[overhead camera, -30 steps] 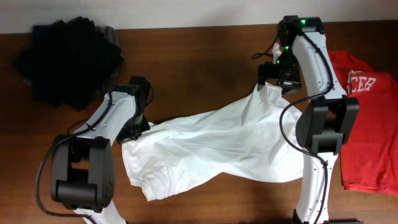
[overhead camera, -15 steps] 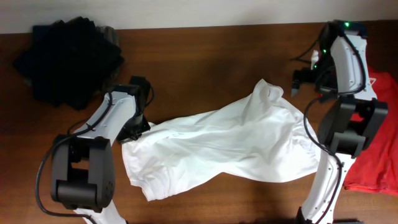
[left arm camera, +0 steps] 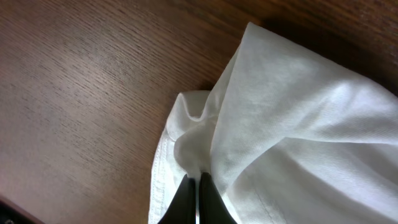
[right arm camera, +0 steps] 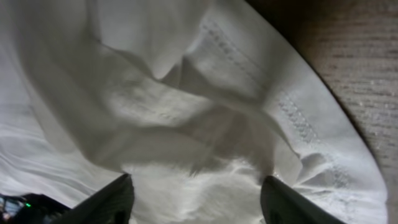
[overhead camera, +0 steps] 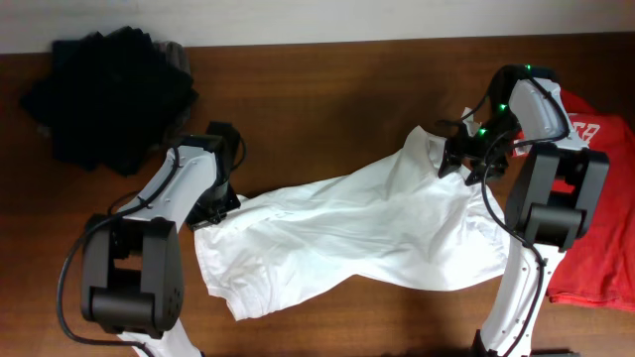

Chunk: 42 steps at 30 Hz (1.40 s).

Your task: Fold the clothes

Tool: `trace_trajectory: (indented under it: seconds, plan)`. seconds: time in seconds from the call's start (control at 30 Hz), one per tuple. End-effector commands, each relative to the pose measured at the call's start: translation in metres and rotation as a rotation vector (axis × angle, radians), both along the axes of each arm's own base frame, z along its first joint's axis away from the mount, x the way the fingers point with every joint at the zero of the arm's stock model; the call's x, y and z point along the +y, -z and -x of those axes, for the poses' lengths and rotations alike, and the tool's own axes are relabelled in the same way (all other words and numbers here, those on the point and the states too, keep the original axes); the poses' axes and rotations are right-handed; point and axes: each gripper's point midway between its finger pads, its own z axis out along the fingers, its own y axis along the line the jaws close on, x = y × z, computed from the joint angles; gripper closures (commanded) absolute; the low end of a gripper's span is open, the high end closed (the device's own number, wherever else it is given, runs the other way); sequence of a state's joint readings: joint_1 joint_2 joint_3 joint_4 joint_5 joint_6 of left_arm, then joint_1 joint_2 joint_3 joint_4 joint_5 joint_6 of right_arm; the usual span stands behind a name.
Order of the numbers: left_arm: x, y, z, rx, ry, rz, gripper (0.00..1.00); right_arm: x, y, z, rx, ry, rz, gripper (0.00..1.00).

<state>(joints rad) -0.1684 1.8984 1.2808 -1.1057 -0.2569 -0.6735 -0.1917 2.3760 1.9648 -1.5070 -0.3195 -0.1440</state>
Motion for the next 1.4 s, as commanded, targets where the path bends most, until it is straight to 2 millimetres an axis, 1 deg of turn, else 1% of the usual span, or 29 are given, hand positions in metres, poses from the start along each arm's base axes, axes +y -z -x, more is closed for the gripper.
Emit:
trace_trajectory:
  seconds: [0.0, 0.1, 0.17, 0.37, 0.57, 0.63, 0.7, 0.8, 0.93, 1.03, 1.07, 1.1, 1.17, 1.2, 1.3, 1.33, 1.37]
  plan:
    - [0.0, 0.002, 0.002, 0.015, 0.008, 0.011, 0.99, 0.003, -0.011, -0.006, -0.04, 0.006, -0.008, 0.41]
    - [0.0, 0.002, 0.003, 0.016, 0.008, 0.01, 1.0, 0.002, -0.014, -0.011, -0.055, 0.015, -0.002, 0.51]
    - [0.0, 0.002, 0.002, 0.015, 0.008, 0.01, 0.99, 0.002, -0.015, -0.013, -0.064, 0.015, 0.0, 0.55]
    - [0.0, 0.002, 0.003, 0.016, 0.008, 0.011, 1.0, -0.001, -0.013, -0.02, -0.093, 0.013, 0.014, 0.52]
    - [0.0, 0.002, 0.003, 0.017, 0.008, 0.011, 0.99, -0.013, -0.007, -0.027, -0.112, 0.027, 0.093, 0.51]
    - [0.0, 0.002, 0.003, 0.017, 0.008, 0.011, 1.0, -0.014, -0.006, -0.03, -0.127, 0.019, 0.097, 0.5]
    - [0.0, 0.002, 0.003, 0.016, 0.008, 0.011, 1.0, -0.011, -0.006, -0.032, -0.142, -0.005, 0.094, 0.5]
    - [0.0, 0.002, 0.002, 0.014, 0.008, 0.011, 1.0, 0.002, -0.005, -0.032, -0.145, -0.046, 0.089, 0.5]
    - [0.0, 0.002, 0.003, 0.016, 0.008, 0.011, 1.0, 0.027, -0.003, -0.03, -0.146, -0.128, 0.082, 0.52]
    - [0.0, 0.002, 0.004, 0.02, 0.008, 0.01, 0.99, 0.037, -0.002, -0.029, -0.143, -0.172, 0.11, 0.57]
    - [0.0, 0.002, 0.004, 0.022, 0.008, 0.009, 0.99, 0.037, -0.001, -0.028, -0.138, -0.18, 0.132, 0.61]
    - [0.001, 0.002, 0.004, 0.022, 0.008, 0.009, 1.0, 0.035, 0.0, -0.028, -0.131, -0.173, 0.159, 0.66]
    - [0.0, 0.002, 0.004, 0.022, 0.008, 0.009, 1.0, 0.027, 0.001, -0.027, -0.109, -0.135, 0.231, 0.82]
    - [0.0, 0.002, 0.004, 0.022, 0.008, 0.01, 0.99, 0.026, 0.001, -0.027, -0.105, -0.13, 0.235, 0.86]
    - [0.0, 0.002, 0.004, 0.022, 0.008, 0.01, 0.99, 0.025, 0.001, -0.027, -0.1, -0.109, 0.238, 0.92]
    - [0.001, 0.002, 0.004, 0.022, 0.008, 0.009, 1.0, 0.024, 0.001, -0.027, -0.097, -0.099, 0.241, 0.96]
    - [0.001, 0.002, 0.004, 0.022, 0.008, 0.009, 0.99, 0.024, -0.001, -0.027, -0.096, -0.097, 0.241, 0.96]
